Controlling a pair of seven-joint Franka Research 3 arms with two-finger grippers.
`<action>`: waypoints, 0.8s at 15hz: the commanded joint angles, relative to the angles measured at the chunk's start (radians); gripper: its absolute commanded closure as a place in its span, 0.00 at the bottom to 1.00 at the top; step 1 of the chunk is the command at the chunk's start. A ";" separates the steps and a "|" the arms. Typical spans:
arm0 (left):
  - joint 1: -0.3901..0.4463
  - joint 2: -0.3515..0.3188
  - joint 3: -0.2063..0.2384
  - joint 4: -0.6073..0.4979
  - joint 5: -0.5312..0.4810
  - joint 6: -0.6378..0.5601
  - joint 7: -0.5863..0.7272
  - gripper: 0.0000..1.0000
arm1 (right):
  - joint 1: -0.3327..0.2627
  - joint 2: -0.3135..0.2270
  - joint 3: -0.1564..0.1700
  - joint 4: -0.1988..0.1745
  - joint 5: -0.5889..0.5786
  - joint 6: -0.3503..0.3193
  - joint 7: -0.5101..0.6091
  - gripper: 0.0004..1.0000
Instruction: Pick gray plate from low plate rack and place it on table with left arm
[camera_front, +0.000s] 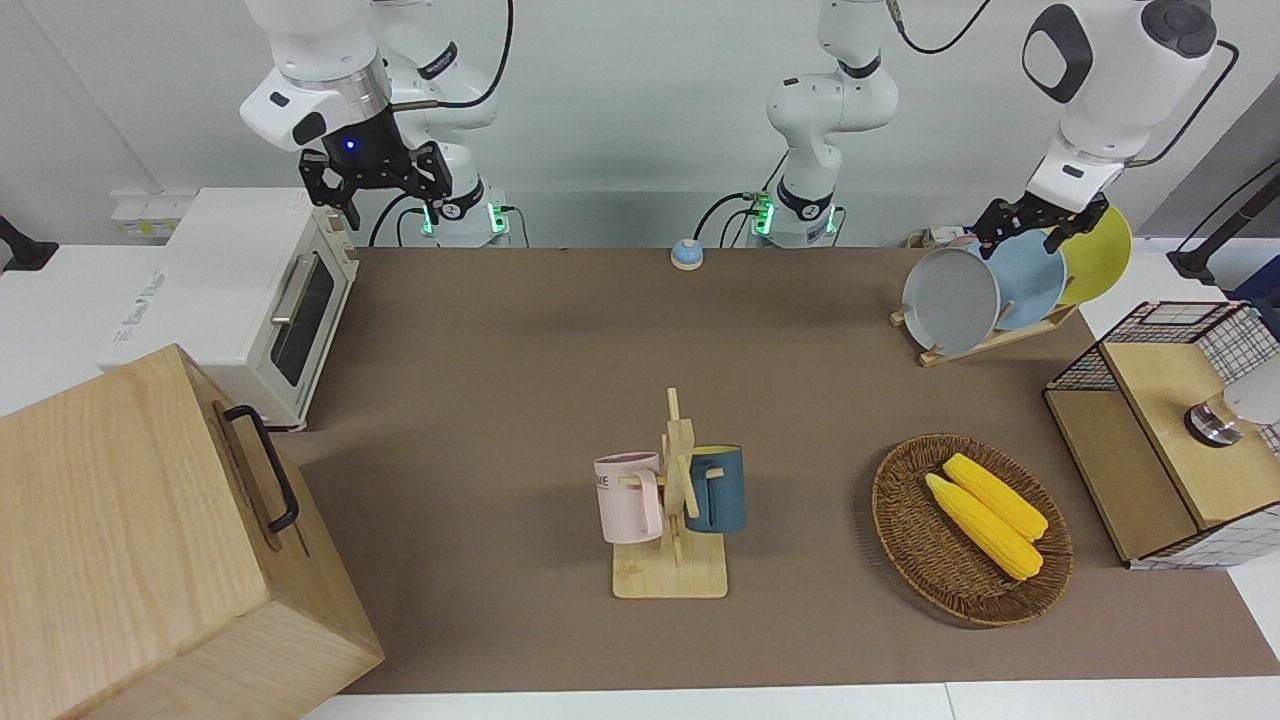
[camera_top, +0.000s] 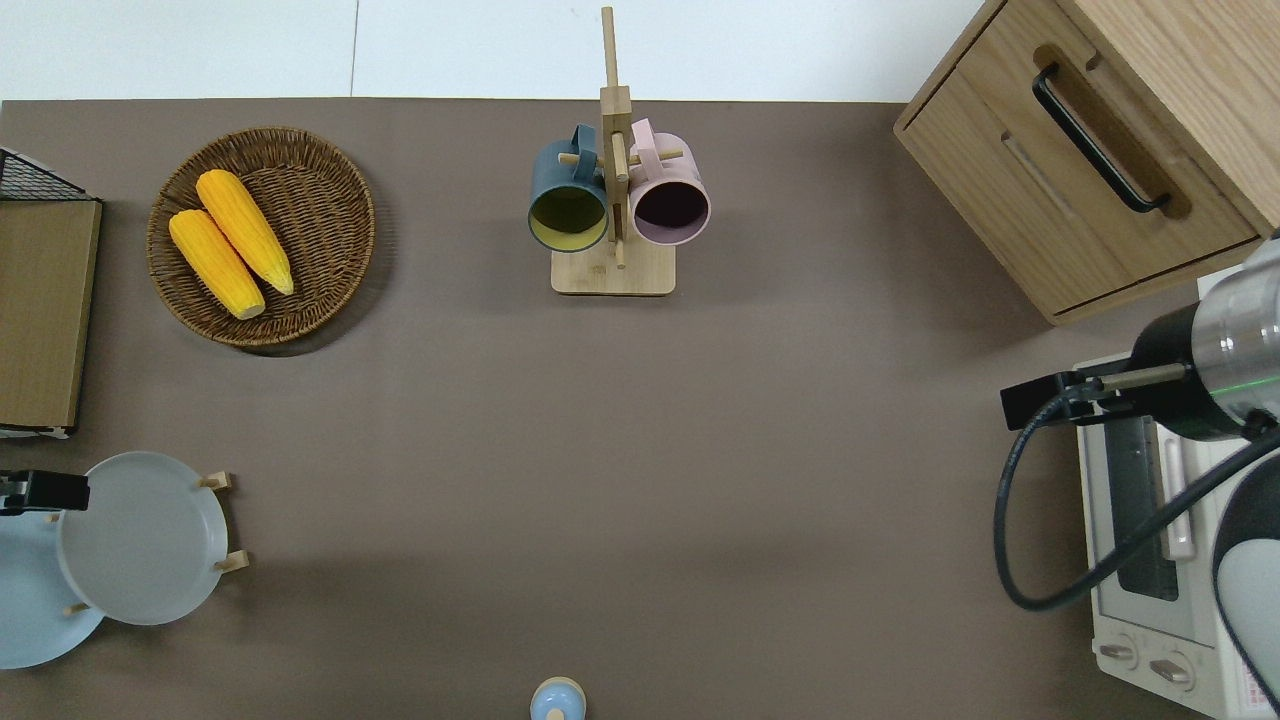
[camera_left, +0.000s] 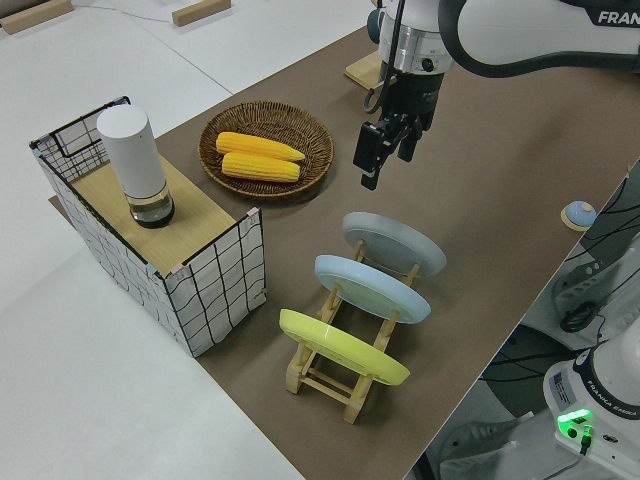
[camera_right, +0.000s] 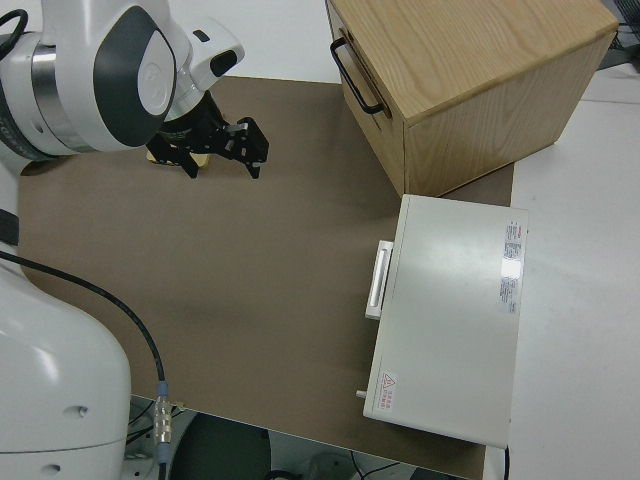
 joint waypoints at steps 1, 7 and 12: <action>0.023 -0.047 0.005 -0.111 0.044 0.065 0.042 0.01 | -0.010 -0.002 0.006 0.006 0.010 -0.014 0.000 0.01; 0.061 -0.048 0.008 -0.237 0.044 0.209 0.044 0.01 | -0.010 -0.002 0.006 0.006 0.010 -0.014 0.000 0.01; 0.074 -0.048 0.008 -0.308 0.044 0.285 0.042 0.01 | -0.010 -0.002 0.006 0.006 0.010 -0.014 0.000 0.01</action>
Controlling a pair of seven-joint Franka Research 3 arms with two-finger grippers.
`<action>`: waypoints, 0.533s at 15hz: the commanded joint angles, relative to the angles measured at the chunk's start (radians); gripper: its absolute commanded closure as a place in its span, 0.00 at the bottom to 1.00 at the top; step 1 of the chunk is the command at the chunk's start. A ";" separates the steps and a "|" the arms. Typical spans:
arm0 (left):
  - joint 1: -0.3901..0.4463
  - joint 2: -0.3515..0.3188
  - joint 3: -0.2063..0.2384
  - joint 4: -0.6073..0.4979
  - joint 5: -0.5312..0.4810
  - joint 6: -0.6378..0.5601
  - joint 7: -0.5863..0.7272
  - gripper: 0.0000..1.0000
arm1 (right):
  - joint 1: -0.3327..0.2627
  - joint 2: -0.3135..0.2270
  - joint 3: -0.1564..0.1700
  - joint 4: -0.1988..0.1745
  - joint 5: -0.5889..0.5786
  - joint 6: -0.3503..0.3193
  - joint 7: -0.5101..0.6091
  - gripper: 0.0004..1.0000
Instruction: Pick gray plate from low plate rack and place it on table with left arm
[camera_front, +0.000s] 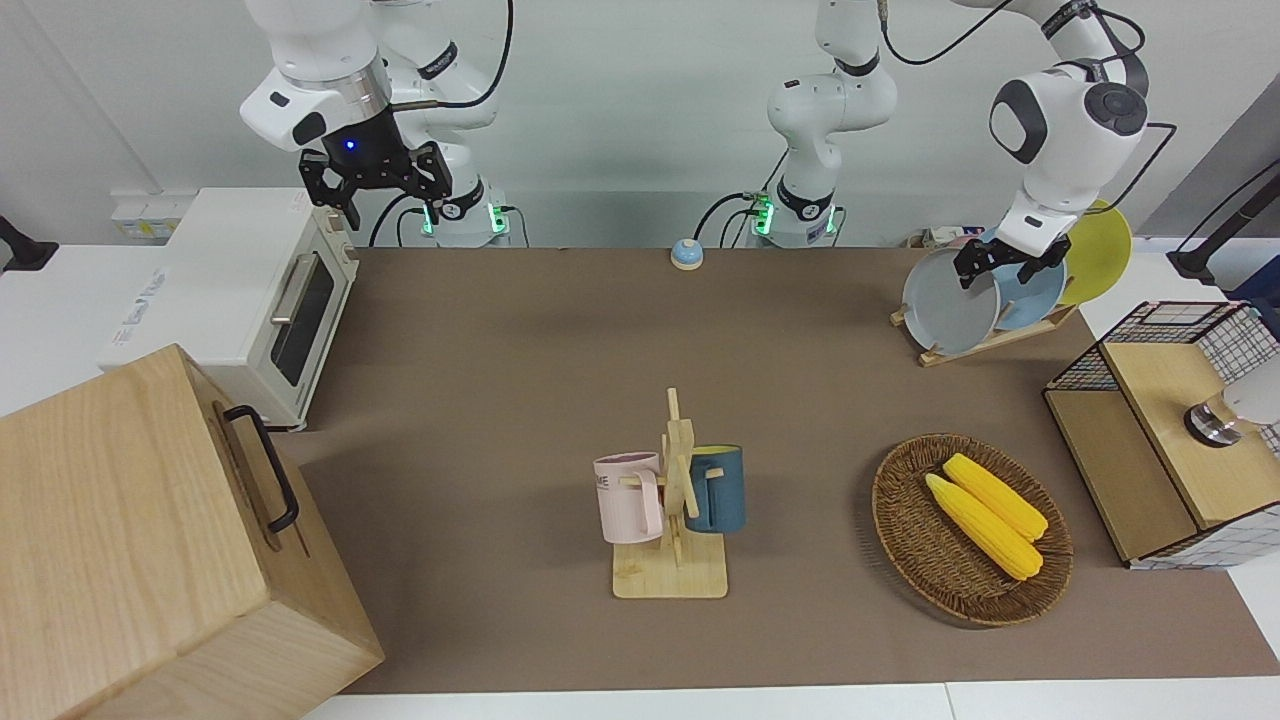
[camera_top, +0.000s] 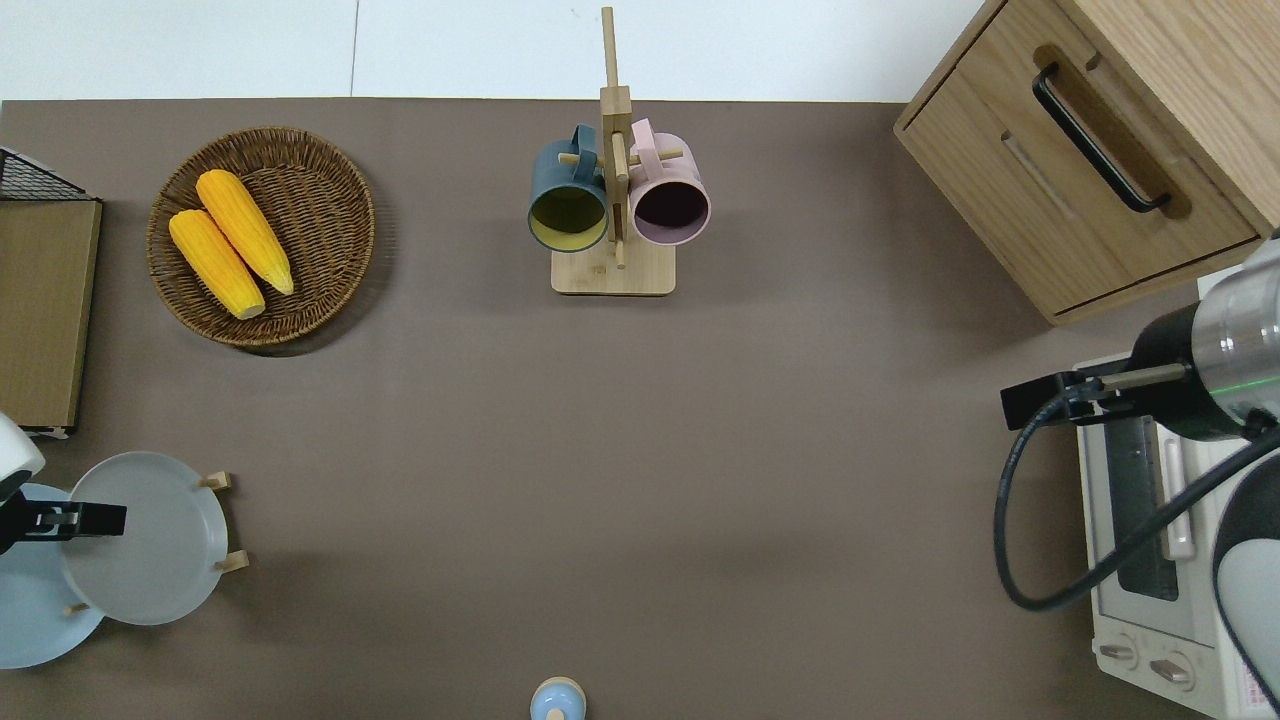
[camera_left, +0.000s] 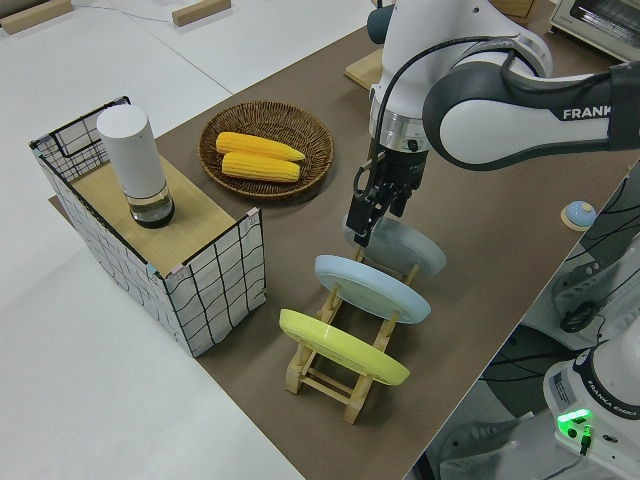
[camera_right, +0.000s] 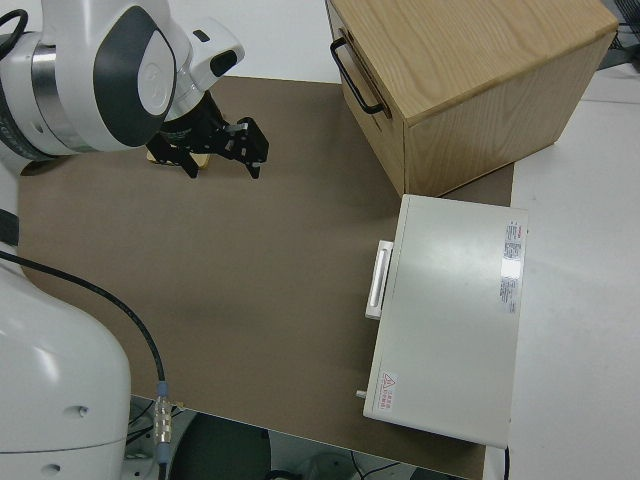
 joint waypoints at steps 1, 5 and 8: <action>0.009 -0.036 0.000 -0.079 0.018 0.066 0.007 0.01 | -0.010 -0.002 0.006 0.006 0.010 -0.014 0.000 0.01; 0.009 -0.034 0.000 -0.085 0.018 0.067 0.007 0.31 | -0.010 -0.002 0.006 0.006 0.010 -0.014 0.000 0.01; 0.008 -0.034 0.000 -0.085 0.018 0.067 0.007 0.68 | -0.010 -0.002 0.006 0.006 0.010 -0.014 0.000 0.01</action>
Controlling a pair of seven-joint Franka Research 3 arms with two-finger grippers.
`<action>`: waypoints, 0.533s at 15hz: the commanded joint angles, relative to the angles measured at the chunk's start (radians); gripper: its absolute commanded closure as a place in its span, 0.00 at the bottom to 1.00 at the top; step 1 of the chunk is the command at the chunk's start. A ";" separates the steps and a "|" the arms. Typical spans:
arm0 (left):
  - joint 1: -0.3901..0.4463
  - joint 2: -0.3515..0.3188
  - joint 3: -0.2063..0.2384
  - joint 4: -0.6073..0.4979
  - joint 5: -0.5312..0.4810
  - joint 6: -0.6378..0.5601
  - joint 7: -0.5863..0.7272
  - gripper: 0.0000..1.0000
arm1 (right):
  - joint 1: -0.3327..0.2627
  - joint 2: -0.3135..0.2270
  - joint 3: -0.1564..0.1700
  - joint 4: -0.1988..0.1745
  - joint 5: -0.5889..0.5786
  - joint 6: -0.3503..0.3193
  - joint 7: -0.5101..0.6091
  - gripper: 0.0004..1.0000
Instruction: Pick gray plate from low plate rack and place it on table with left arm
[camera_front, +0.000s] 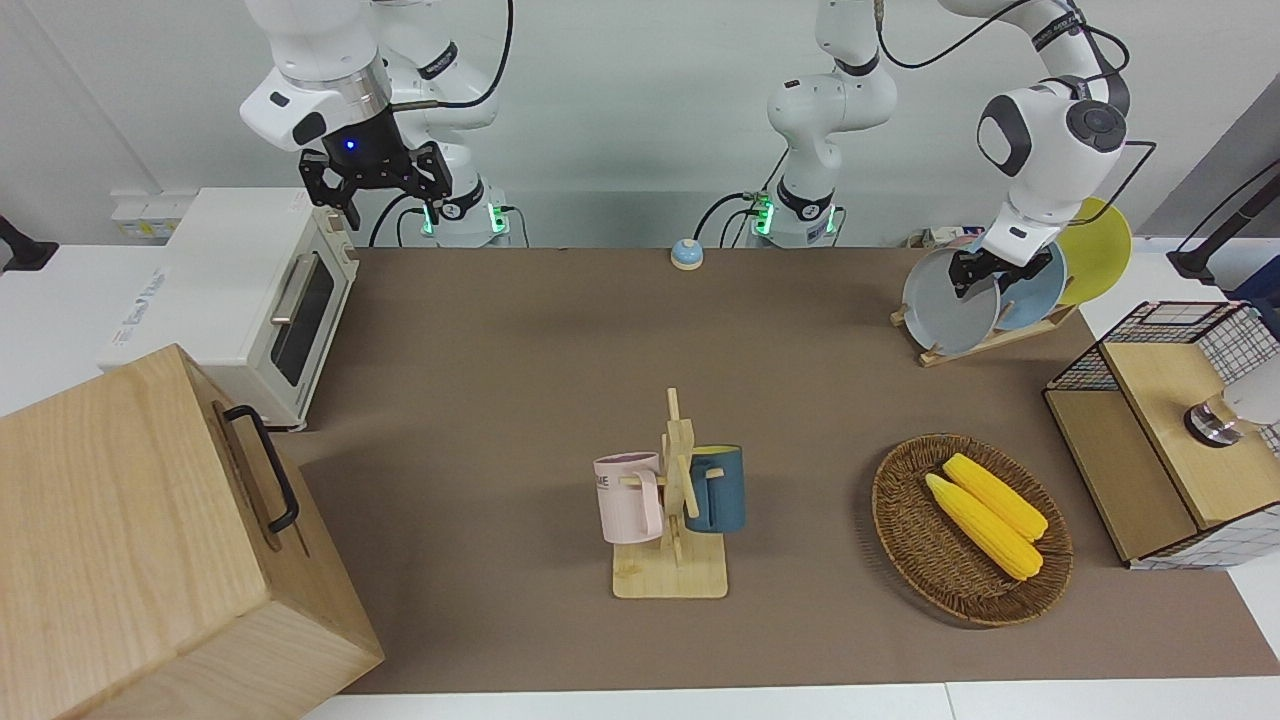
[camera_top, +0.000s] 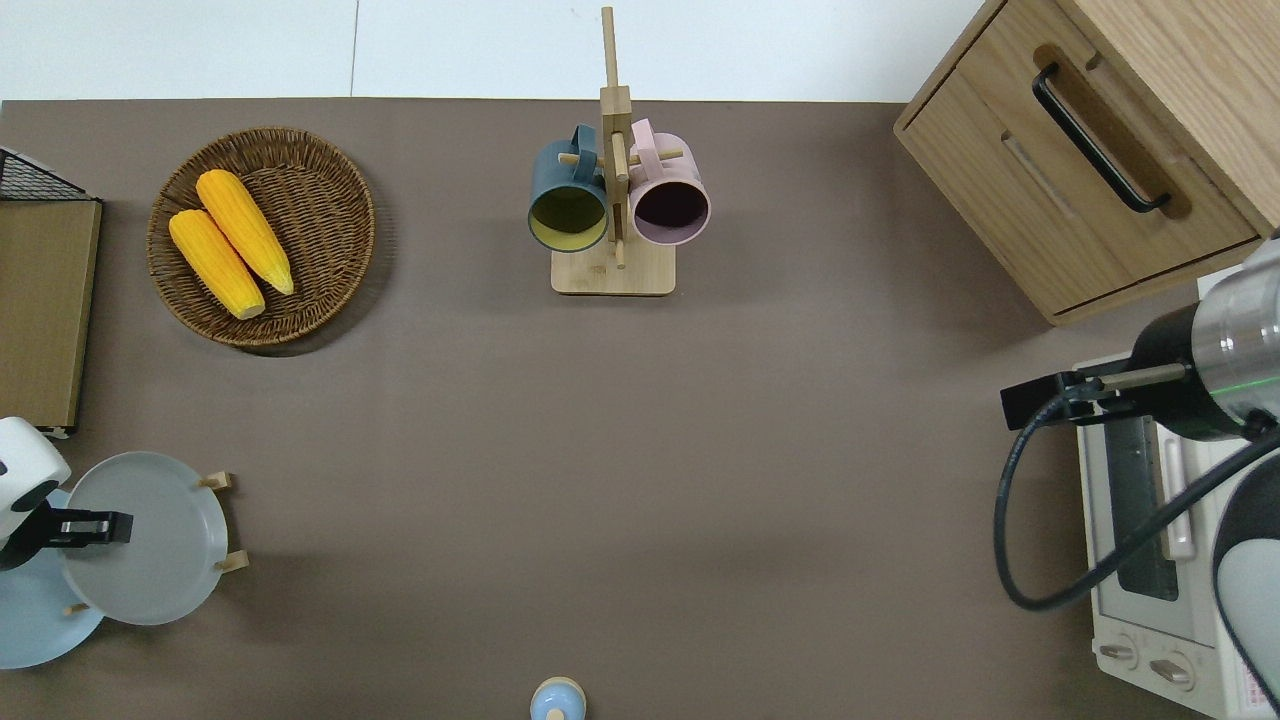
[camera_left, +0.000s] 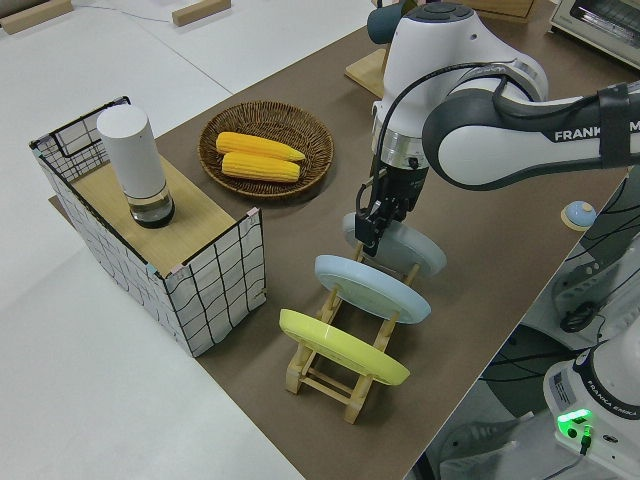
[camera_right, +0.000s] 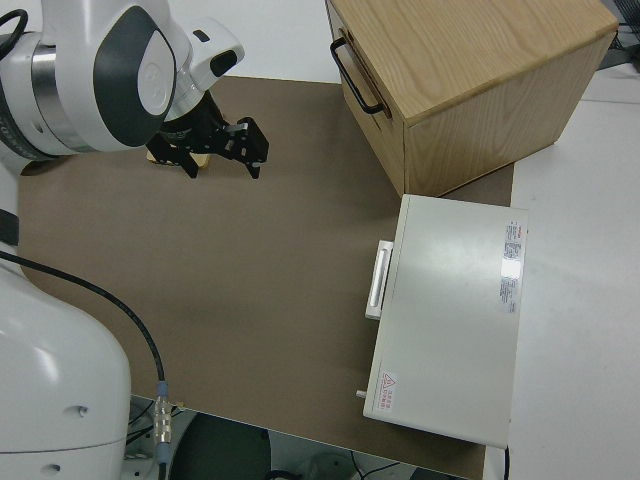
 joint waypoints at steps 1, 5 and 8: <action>0.007 -0.033 0.000 -0.036 0.018 0.027 0.007 0.79 | -0.010 -0.002 0.006 0.006 0.010 -0.014 0.000 0.01; 0.002 -0.033 0.000 -0.036 0.018 0.022 0.007 1.00 | -0.010 -0.002 0.006 0.006 0.010 -0.014 0.000 0.01; -0.007 -0.035 -0.003 -0.022 0.017 0.008 0.006 1.00 | -0.010 -0.002 0.006 0.006 0.010 -0.014 0.000 0.01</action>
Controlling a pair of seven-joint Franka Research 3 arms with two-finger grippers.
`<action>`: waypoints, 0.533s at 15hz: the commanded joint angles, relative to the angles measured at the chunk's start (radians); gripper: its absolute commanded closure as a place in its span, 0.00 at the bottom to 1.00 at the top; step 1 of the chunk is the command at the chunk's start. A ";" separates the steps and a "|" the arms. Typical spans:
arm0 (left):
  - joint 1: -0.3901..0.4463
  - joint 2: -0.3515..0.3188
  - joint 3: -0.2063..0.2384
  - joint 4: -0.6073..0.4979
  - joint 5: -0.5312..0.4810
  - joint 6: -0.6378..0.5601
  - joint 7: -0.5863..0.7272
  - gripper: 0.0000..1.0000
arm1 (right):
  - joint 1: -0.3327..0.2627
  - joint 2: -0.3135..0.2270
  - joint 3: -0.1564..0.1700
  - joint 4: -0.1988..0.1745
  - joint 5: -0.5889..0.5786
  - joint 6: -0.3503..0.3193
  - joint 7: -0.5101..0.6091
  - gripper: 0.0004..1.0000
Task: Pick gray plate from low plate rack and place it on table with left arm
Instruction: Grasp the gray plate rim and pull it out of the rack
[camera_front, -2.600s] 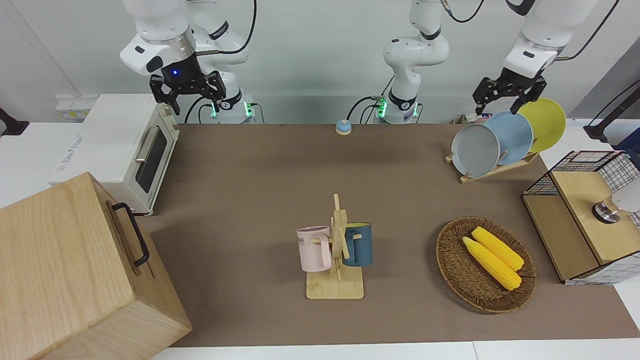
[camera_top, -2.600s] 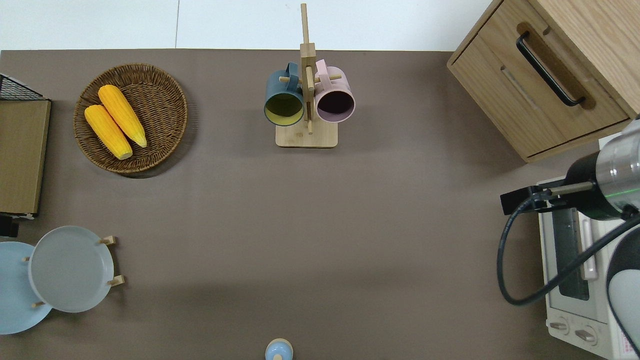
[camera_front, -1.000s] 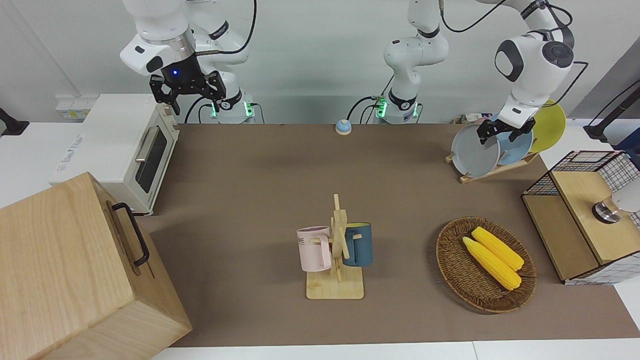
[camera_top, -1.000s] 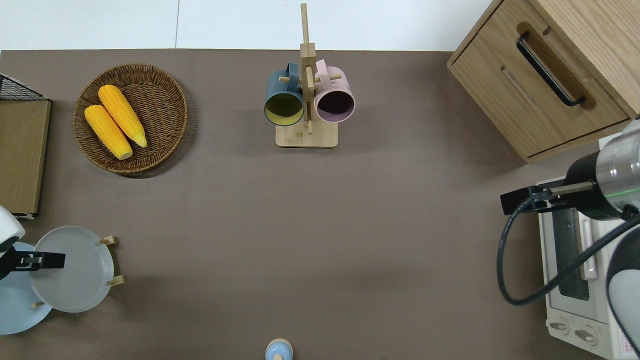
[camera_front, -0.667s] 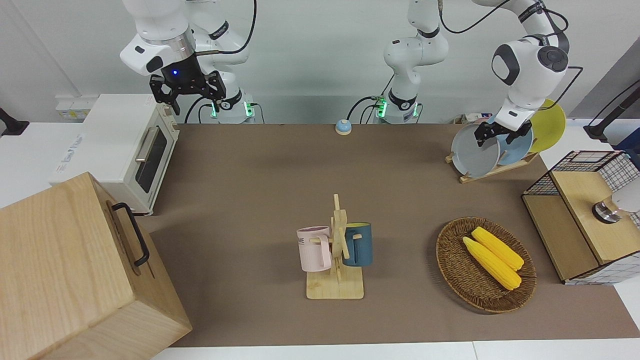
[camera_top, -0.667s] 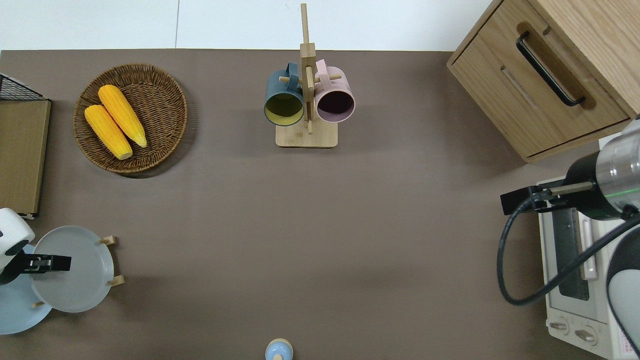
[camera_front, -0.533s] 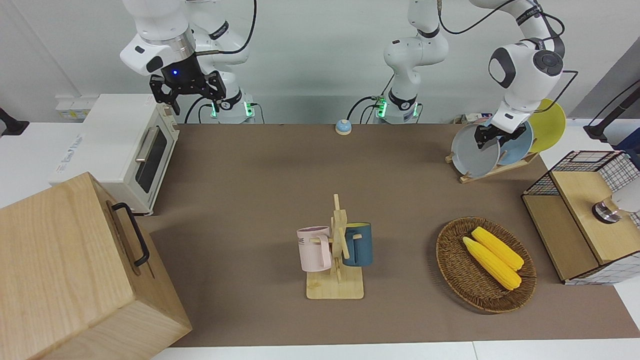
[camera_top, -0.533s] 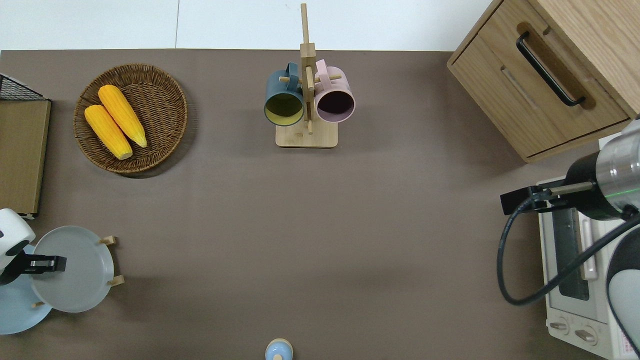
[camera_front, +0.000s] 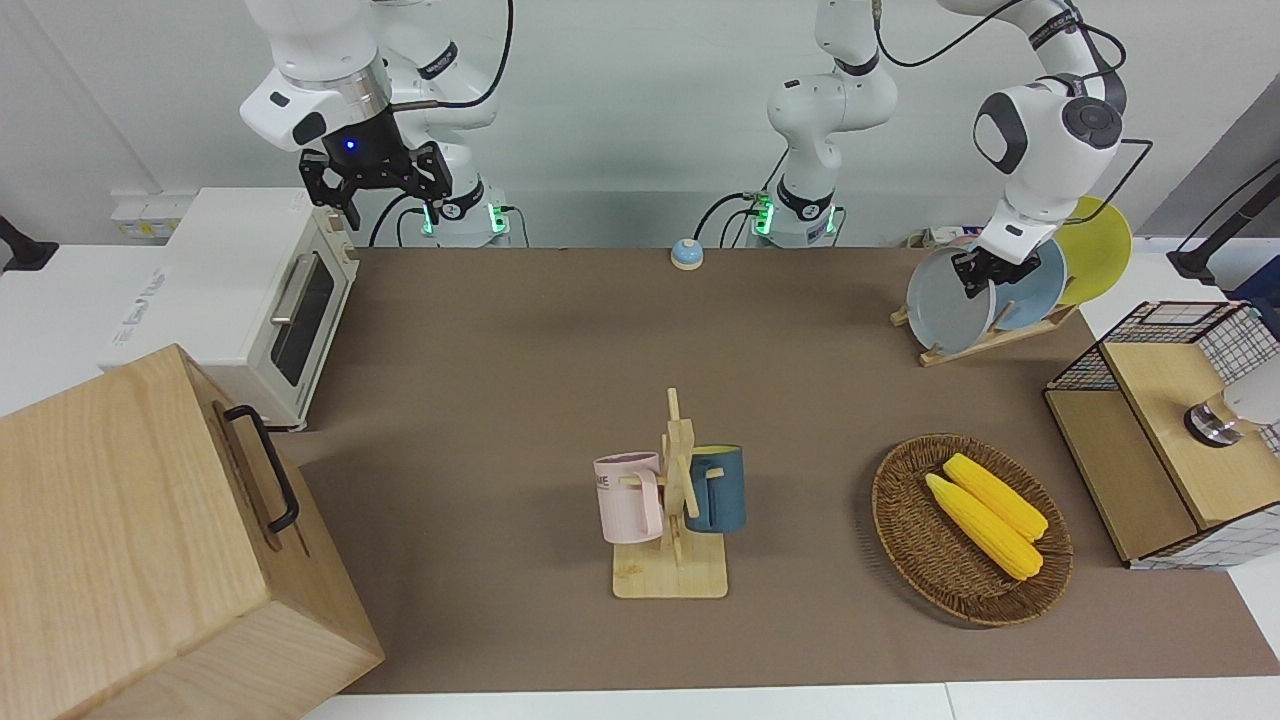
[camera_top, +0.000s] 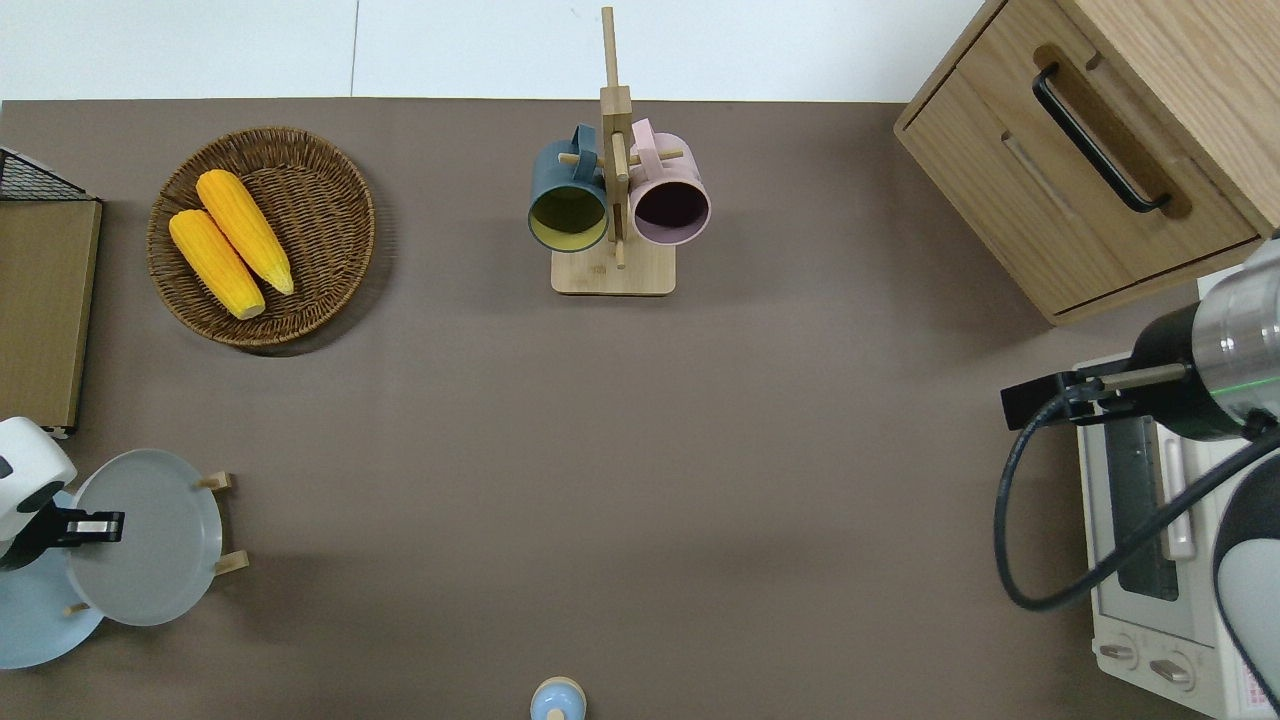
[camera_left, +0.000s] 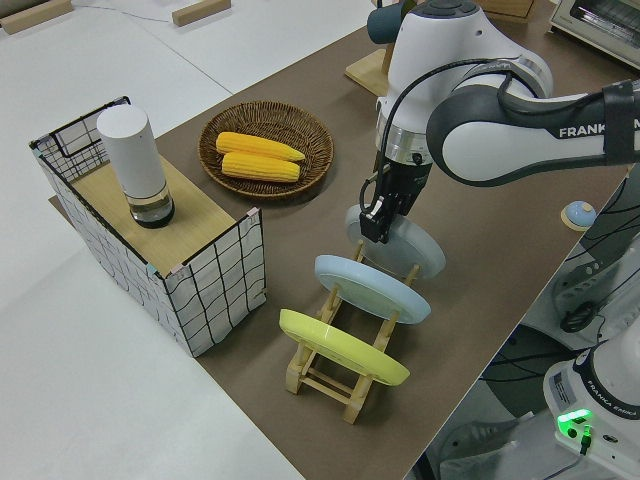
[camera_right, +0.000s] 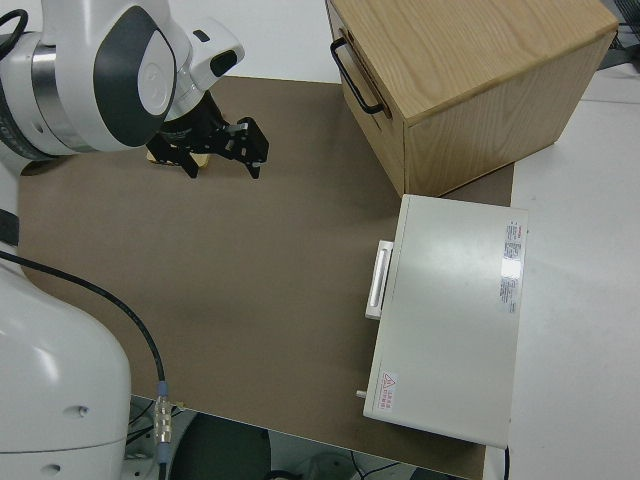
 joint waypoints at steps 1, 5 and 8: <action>-0.004 -0.023 0.007 -0.013 0.025 0.007 0.006 1.00 | -0.010 -0.002 0.006 0.006 0.010 -0.014 0.000 0.01; -0.006 -0.023 -0.005 0.045 0.017 -0.045 -0.001 1.00 | -0.010 -0.002 0.006 0.006 0.010 -0.014 0.000 0.01; -0.009 -0.023 -0.010 0.108 0.015 -0.114 -0.006 1.00 | -0.010 -0.002 0.006 0.006 0.010 -0.014 0.000 0.01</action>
